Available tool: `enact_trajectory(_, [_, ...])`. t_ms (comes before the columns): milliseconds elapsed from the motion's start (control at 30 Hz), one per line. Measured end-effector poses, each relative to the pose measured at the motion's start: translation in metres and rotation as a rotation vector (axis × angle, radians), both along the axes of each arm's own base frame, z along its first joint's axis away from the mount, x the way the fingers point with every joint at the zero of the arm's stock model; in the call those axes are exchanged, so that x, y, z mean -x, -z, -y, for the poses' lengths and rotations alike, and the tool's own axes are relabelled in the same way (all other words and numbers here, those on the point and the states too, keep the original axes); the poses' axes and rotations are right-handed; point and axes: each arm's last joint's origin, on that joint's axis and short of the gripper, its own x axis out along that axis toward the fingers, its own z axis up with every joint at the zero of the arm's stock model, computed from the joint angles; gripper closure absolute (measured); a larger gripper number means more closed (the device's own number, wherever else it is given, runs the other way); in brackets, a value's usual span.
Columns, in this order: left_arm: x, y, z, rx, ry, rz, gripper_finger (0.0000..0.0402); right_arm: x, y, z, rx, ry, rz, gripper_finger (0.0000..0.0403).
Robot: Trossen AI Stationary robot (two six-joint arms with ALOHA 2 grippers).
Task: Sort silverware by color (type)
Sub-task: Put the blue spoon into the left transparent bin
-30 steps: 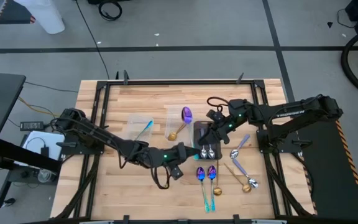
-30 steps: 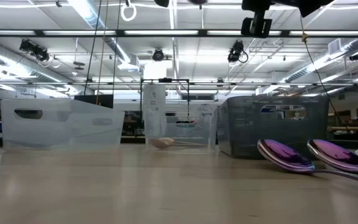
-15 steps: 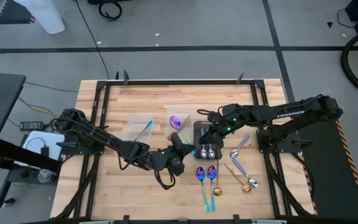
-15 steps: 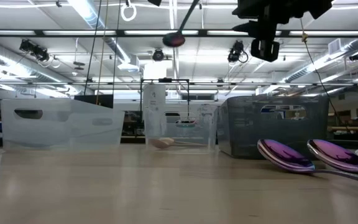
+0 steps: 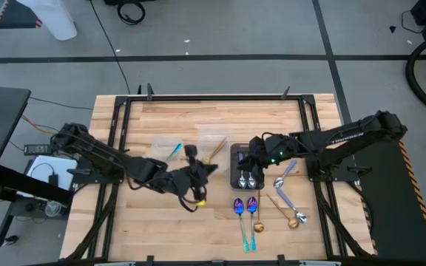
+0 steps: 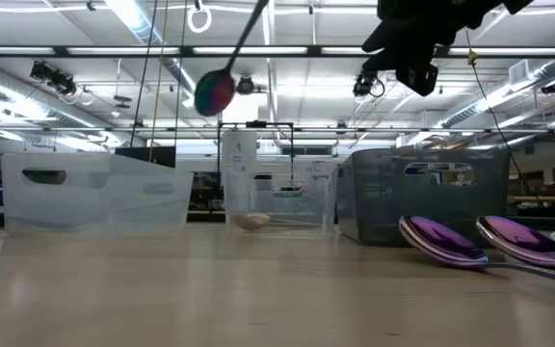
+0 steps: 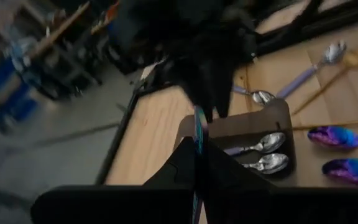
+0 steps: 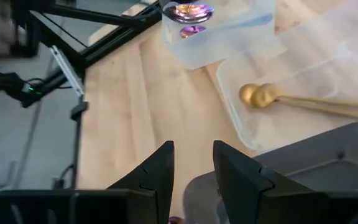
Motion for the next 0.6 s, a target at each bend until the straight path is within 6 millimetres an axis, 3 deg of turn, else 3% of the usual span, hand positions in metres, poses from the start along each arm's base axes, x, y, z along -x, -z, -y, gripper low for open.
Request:
enact_trajectory(233, [0.02,-0.002,-0.013,0.175,-0.112,-0.034,0.0389,0.003,-0.001,-0.016,0.187,0.041,0.027,0.0281])
enact_trajectory(600, [0.033,0.021,-0.04,0.375,-0.274,-0.255,0.0389,0.01,-0.004,-0.04,0.338,0.089,0.077,0.0281])
